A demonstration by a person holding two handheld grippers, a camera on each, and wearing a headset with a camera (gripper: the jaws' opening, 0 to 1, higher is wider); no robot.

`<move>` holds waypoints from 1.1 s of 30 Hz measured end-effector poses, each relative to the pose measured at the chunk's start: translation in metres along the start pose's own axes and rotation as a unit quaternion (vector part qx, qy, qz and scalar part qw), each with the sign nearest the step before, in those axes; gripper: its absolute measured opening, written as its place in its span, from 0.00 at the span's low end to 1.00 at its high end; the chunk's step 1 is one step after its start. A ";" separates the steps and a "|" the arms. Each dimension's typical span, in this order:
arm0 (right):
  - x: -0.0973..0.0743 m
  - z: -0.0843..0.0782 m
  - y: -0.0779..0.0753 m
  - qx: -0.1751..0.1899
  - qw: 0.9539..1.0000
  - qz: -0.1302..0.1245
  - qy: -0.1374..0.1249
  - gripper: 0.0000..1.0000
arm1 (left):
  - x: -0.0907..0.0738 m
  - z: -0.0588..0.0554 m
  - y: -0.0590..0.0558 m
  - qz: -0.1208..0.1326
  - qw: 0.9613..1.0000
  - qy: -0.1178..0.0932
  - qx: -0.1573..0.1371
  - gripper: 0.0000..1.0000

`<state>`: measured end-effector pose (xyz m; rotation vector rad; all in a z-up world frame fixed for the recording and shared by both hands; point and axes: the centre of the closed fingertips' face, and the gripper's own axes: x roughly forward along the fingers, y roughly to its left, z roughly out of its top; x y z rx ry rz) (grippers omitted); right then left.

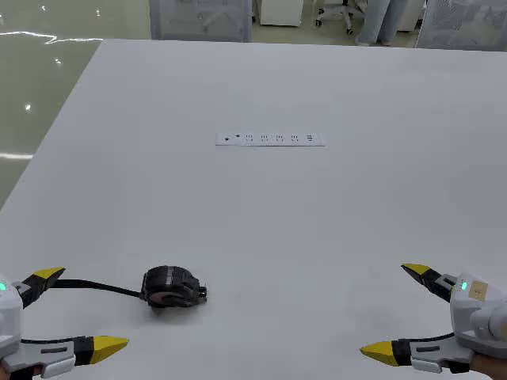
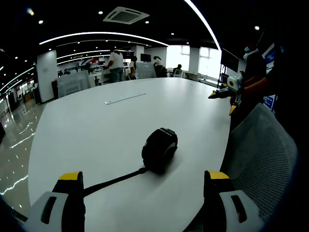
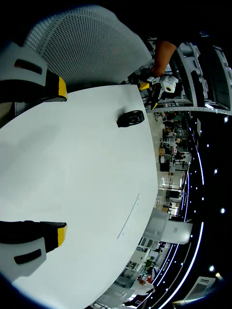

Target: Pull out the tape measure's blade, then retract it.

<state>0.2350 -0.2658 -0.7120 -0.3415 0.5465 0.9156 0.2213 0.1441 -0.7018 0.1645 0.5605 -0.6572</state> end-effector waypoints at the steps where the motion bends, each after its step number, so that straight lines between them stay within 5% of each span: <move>1: 0.000 0.000 0.000 -0.001 1.000 0.001 0.000 1.00 | -0.001 0.000 0.000 0.001 1.000 -0.001 -0.002 1.00; 21: -0.001 -0.009 -0.002 0.013 1.000 -0.006 0.016 1.00 | 0.001 -0.001 0.002 -0.005 1.000 0.012 0.002 1.00; 33: 0.006 0.005 -0.002 0.005 1.000 -0.001 0.017 1.00 | 0.005 0.005 0.003 -0.012 1.000 0.015 0.015 0.93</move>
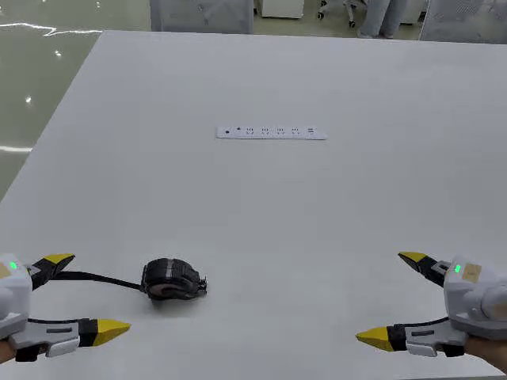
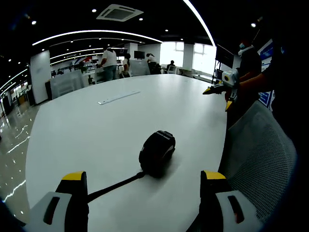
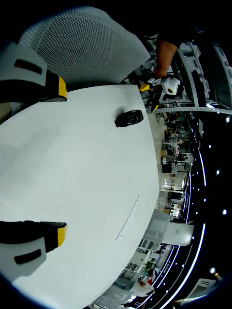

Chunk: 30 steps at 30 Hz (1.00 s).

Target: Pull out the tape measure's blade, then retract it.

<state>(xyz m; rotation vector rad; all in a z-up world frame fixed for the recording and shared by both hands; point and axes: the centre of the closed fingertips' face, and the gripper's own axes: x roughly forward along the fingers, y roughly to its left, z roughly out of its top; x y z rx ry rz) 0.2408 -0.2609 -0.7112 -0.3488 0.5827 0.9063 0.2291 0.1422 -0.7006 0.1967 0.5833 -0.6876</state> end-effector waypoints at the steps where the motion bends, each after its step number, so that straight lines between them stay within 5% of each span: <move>1: 0.000 0.001 0.000 -0.001 1.000 0.001 -0.001 1.00 | 0.000 0.001 0.000 -0.001 1.000 0.000 0.001 0.93; 3: 0.001 0.003 0.000 -0.002 1.000 0.002 -0.002 1.00 | 0.001 0.002 0.000 -0.002 1.000 0.000 0.002 0.95; 4: 0.016 0.029 0.002 -0.030 0.999 0.022 -0.013 1.00 | 0.016 0.010 -0.015 -0.065 0.996 0.035 0.043 0.96; 9: 0.030 0.043 0.007 -0.041 0.998 0.038 -0.017 1.00 | 0.028 0.017 -0.021 -0.096 0.992 0.058 0.064 0.96; 13: 0.048 0.040 0.013 -0.082 0.995 0.048 0.011 0.95 | 0.041 0.012 -0.020 -0.113 0.979 0.106 0.134 0.87; 16: 0.058 0.047 0.022 -0.086 0.994 0.065 0.008 0.97 | 0.050 0.014 -0.030 -0.147 0.970 0.121 0.149 0.89; 20: 0.071 0.056 0.031 -0.104 0.991 0.080 0.008 0.96 | 0.060 0.007 -0.037 -0.182 0.947 0.160 0.209 0.83; 23: 0.079 0.063 0.035 -0.112 0.990 0.088 0.007 0.94 | 0.074 0.013 -0.039 -0.170 0.949 0.153 0.217 0.74; 30: 0.084 0.068 0.039 -0.121 0.988 0.097 0.005 0.92 | 0.078 0.014 -0.042 -0.181 0.946 0.157 0.217 0.75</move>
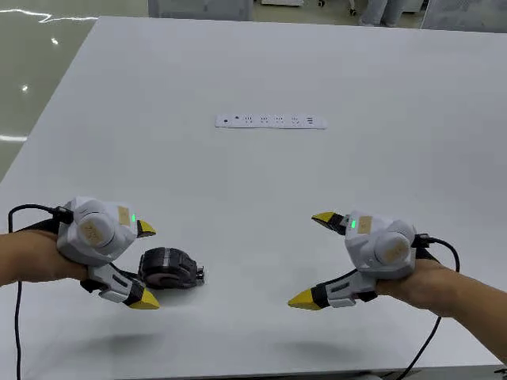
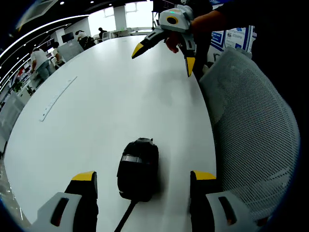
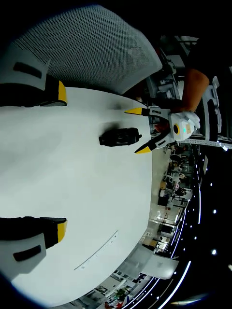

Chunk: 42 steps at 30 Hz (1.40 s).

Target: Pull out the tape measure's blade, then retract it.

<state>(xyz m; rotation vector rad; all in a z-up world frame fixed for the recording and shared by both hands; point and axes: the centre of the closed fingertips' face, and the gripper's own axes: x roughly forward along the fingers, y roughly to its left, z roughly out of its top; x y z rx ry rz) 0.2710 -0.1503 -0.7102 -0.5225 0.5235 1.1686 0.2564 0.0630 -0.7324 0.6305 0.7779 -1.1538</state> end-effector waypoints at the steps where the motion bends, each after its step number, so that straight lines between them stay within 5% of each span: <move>1: 0.001 0.001 0.000 -0.002 1.000 0.001 0.000 0.93 | 0.001 0.001 0.000 -0.003 1.000 0.000 0.001 0.75; 2: 0.019 0.017 0.012 -0.013 0.999 0.046 -0.009 0.92 | 0.015 0.005 -0.003 -0.025 0.999 0.023 0.031 0.75; 3: 0.023 0.019 0.019 -0.009 0.998 0.064 -0.006 0.90 | 0.017 0.005 -0.004 -0.029 0.998 0.031 0.040 0.75; 9: 0.046 0.025 0.029 -0.028 0.995 0.091 0.003 0.83 | 0.025 0.003 -0.004 -0.050 0.996 0.049 0.052 0.67; 15: 0.068 0.035 0.031 -0.044 0.993 0.105 0.001 0.70 | 0.029 -0.004 0.003 -0.051 0.994 0.073 0.068 0.54; 19: 0.081 0.043 0.037 -0.046 0.992 0.117 -0.001 0.63 | 0.032 -0.004 0.009 -0.039 0.993 0.081 0.081 0.33; 34: 0.138 0.059 0.062 -0.060 0.986 0.156 0.018 0.38 | 0.033 -0.004 0.006 -0.042 0.992 0.093 0.079 0.32; 39: 0.151 0.051 0.063 -0.052 0.985 0.159 0.033 0.33 | 0.032 -0.004 0.006 -0.045 0.994 0.075 0.068 0.32; 42: 0.155 0.051 0.063 -0.050 0.986 0.159 0.031 0.20 | 0.033 -0.004 0.006 -0.045 0.994 0.072 0.065 0.32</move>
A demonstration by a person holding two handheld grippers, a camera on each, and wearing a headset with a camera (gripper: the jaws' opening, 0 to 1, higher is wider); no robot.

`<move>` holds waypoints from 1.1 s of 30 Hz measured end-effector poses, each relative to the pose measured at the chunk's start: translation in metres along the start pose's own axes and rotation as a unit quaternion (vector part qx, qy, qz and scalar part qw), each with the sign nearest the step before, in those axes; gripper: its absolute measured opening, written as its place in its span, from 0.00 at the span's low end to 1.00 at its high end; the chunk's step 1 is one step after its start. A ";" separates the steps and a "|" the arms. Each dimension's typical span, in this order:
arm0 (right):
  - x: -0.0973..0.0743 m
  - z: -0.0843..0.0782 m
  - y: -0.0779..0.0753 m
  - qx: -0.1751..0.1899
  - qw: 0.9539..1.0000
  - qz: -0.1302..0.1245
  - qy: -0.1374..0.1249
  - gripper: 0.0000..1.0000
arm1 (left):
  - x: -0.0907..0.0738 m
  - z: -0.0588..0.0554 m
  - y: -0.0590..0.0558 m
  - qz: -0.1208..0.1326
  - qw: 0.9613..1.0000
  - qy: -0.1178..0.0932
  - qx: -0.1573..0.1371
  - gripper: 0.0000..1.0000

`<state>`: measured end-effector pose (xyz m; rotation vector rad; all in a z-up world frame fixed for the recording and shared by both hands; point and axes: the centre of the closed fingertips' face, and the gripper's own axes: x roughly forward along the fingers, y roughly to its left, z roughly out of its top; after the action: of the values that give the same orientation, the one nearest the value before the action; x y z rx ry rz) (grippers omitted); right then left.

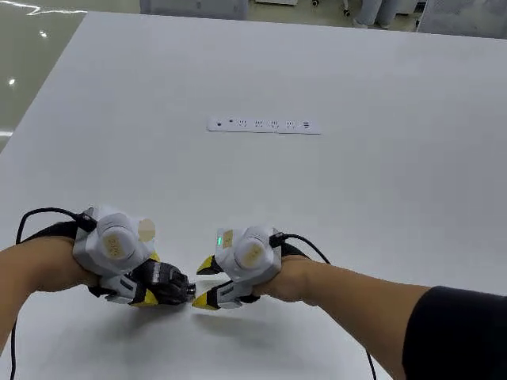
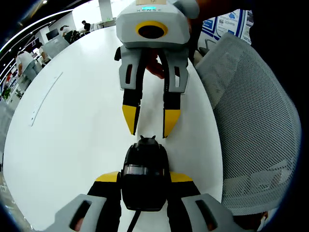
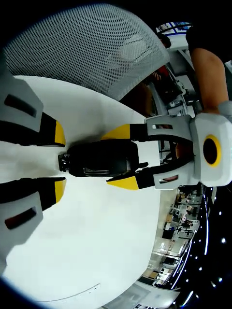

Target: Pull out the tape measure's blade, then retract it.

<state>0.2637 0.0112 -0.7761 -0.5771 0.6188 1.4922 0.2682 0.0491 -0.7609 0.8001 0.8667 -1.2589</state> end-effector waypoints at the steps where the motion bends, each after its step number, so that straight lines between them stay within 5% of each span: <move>1: 0.001 0.000 0.000 0.001 1.000 0.000 0.001 0.15 | 0.000 0.000 0.000 -0.001 1.000 0.001 0.000 0.32; 16: 0.011 -0.002 0.000 -0.043 0.999 0.004 0.021 0.09 | -0.001 0.001 -0.001 -0.004 1.000 -0.003 -0.013 0.32; 33: 0.005 -0.010 -0.002 -0.020 1.000 0.000 0.023 0.11 | -0.003 0.003 -0.003 -0.003 1.000 -0.007 -0.017 0.33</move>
<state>0.2656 0.0082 -0.7864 -0.6422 0.6257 1.4977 0.2655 0.0472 -0.7573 0.7619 0.8775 -1.2505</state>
